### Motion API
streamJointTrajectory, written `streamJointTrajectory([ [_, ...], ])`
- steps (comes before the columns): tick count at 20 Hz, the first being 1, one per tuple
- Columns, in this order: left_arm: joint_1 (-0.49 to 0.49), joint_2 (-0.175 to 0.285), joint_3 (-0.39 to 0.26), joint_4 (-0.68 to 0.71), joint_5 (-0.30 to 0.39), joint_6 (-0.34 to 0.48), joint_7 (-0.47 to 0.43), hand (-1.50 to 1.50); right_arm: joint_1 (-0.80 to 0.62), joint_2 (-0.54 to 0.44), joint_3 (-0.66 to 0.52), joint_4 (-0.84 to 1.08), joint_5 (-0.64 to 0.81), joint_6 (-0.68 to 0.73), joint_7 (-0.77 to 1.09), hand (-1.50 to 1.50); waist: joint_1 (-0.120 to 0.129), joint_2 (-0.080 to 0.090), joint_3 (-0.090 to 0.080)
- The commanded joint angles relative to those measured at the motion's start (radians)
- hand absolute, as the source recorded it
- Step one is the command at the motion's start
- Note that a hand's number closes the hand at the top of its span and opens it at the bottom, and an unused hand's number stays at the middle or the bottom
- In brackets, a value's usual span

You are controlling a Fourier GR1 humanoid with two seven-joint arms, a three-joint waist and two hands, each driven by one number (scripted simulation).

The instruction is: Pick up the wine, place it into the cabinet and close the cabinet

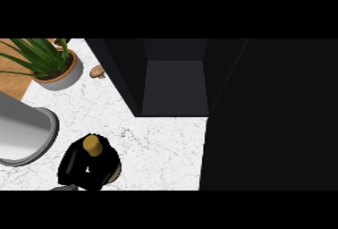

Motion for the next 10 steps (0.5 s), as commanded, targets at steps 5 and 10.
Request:
streamJointTrajectory([
  [5,0.017,0.044,0.124,-0.004,0.059,0.063,-0.069,1.5,0.037,0.02,0.004,-0.104,-0.071,-0.008,0.026,-1.5,0.001,0.001,0.0],
  [10,0.023,0.027,0.115,-0.146,0.04,0.142,-0.053,1.5,0.111,-0.003,-0.054,-0.103,-0.157,0.06,-0.024,-1.5,0.0,0.0,0.001],
])
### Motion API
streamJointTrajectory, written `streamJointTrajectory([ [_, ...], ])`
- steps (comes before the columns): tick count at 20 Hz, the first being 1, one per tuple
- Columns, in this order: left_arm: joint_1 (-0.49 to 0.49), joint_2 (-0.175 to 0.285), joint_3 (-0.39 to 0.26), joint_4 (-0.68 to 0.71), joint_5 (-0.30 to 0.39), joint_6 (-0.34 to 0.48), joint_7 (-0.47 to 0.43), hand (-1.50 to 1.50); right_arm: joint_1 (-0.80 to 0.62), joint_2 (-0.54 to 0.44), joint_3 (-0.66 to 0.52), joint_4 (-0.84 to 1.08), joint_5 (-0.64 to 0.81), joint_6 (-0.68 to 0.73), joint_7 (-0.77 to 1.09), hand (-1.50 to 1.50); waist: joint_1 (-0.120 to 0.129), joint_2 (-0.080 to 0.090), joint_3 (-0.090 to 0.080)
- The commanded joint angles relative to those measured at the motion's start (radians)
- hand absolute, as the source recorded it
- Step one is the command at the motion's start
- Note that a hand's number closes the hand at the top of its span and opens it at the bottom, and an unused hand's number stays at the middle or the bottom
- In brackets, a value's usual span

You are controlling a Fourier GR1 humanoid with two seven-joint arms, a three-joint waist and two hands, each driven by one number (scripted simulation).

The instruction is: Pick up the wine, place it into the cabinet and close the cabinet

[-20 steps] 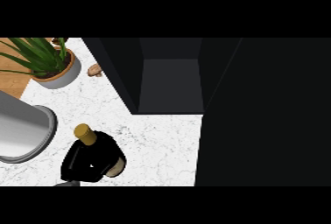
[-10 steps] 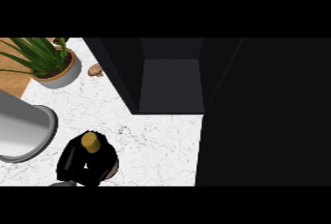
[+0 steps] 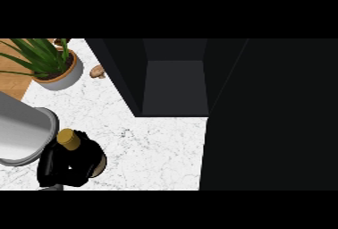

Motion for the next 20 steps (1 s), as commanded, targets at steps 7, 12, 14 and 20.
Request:
streamJointTrajectory([
  [7,0.046,-0.084,-0.088,-0.394,0.092,0.017,0.248,1.5,0.036,0.011,0.026,-0.101,-0.067,0.0,0.056,-1.5,0.004,-0.003,0.001],
  [12,0.074,-0.091,-0.125,-0.521,0.113,0.039,0.378,1.5,0.104,0.019,-0.006,-0.132,-0.09,0.028,0.002,-1.5,-0.001,-0.001,0.001],
  [14,0.103,-0.115,-0.204,-0.626,0.071,0.095,0.448,1.5,-0.001,0.0,-0.024,-0.125,-0.1,-0.017,0.101,-1.5,0.002,-0.002,0.0],
  [20,-0.001,-0.116,-0.295,-0.726,0.044,0.181,0.659,1.5,0.003,0.025,-0.005,-0.109,-0.067,-0.03,0.073,-1.5,-0.003,-0.001,0.0],
])
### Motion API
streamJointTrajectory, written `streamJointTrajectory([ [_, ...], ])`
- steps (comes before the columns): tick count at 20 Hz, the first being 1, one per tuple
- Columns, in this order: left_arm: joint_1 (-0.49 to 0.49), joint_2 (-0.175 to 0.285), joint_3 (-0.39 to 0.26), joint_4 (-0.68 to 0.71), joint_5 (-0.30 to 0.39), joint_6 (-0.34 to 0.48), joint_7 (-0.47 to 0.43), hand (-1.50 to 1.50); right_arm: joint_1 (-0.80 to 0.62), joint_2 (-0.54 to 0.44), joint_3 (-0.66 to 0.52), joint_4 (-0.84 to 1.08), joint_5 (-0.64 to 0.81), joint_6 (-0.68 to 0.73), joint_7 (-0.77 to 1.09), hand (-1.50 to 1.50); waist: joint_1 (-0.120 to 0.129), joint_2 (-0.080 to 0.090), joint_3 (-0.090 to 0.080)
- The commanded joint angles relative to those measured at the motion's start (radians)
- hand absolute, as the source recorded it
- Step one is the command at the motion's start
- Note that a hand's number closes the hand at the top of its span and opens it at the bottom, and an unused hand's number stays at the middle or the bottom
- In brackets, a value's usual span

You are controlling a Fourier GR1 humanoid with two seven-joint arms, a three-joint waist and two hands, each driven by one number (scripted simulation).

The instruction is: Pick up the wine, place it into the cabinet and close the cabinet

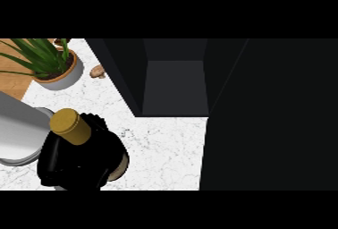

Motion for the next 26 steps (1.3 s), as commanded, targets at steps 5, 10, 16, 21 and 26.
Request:
streamJointTrajectory([
  [5,-0.075,-0.009,-0.199,-0.088,-0.002,0.147,0.126,1.5,0.028,0.015,-0.007,-0.046,-0.054,-0.002,-0.012,-1.5,-0.001,0.001,0.0],
  [10,-0.209,-0.009,-0.311,-0.074,-0.005,0.334,0.208,1.5,0.071,0.032,0.055,-0.084,-0.018,0.014,-0.017,-1.5,-0.006,0.001,0.0],
  [16,-0.35,-0.009,-0.421,-0.013,-0.016,0.554,0.239,1.5,0.074,-0.005,-0.046,-0.13,-0.135,0.027,0.031,-1.5,-0.012,0.001,0.0],
  [21,-0.46,-0.009,-0.378,0.106,-0.01,0.597,0.232,1.5,-0.059,-0.035,-0.089,-0.065,-0.148,0.003,0.091,-1.5,-0.006,0.002,-0.001],
  [26,-0.55,-0.009,-0.427,0.132,-0.013,0.708,0.29,1.5,0.09,0.015,-0.026,-0.124,-0.096,0.043,0.017,-1.5,-0.01,0.001,0.0],
])
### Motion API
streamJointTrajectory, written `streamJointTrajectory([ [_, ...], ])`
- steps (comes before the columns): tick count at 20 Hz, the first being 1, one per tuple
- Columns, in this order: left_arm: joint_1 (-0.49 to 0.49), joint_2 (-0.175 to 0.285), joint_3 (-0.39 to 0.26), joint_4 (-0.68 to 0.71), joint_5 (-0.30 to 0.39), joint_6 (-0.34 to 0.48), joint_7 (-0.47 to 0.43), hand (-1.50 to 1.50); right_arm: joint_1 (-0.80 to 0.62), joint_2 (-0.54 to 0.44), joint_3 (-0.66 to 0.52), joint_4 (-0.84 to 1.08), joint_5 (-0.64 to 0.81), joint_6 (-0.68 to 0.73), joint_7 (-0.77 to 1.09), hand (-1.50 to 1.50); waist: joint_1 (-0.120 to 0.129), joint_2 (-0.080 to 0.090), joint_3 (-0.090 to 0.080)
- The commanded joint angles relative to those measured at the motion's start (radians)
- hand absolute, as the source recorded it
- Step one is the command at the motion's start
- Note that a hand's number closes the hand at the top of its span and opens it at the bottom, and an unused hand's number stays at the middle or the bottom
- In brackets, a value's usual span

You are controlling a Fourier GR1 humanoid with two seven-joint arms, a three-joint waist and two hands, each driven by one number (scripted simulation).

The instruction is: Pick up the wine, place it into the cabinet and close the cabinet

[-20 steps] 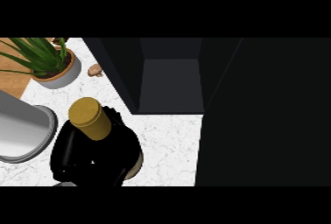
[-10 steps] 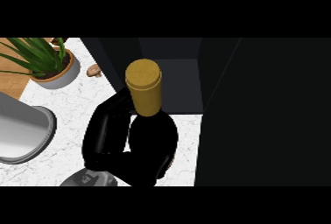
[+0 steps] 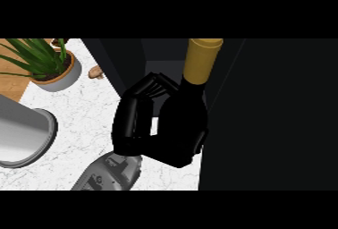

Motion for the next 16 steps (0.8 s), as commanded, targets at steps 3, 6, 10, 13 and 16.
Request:
streamJointTrajectory([
  [3,-0.145,0.0,0.023,0.089,-0.023,0.073,0.047,1.5,0.063,0.014,0.024,-0.114,-0.081,0.009,0.027,-1.5,0.001,0.0,0.0],
  [6,-0.136,0.0,0.02,0.173,0.008,0.068,-0.054,1.5,0.065,0.019,0.057,-0.178,-0.051,-0.015,0.067,-1.5,-0.003,0.0,-0.001],
  [10,-0.191,0.0,-0.01,0.271,0.1,0.123,-0.128,1.5,0.072,-0.016,-0.025,-0.111,-0.132,0.038,-0.002,-1.5,-0.011,0.003,0.0],
  [13,-0.135,0.0,-0.007,0.232,0.106,0.124,-0.142,1.5,0.063,0.0,0.016,-0.135,-0.078,0.002,0.037,-1.5,0.001,0.001,-0.001],
  [16,-0.127,0.0,-0.013,0.226,0.161,0.142,-0.166,1.5,0.083,0.008,0.015,-0.11,-0.074,0.025,-0.019,-1.5,0.002,0.0,0.0],
])
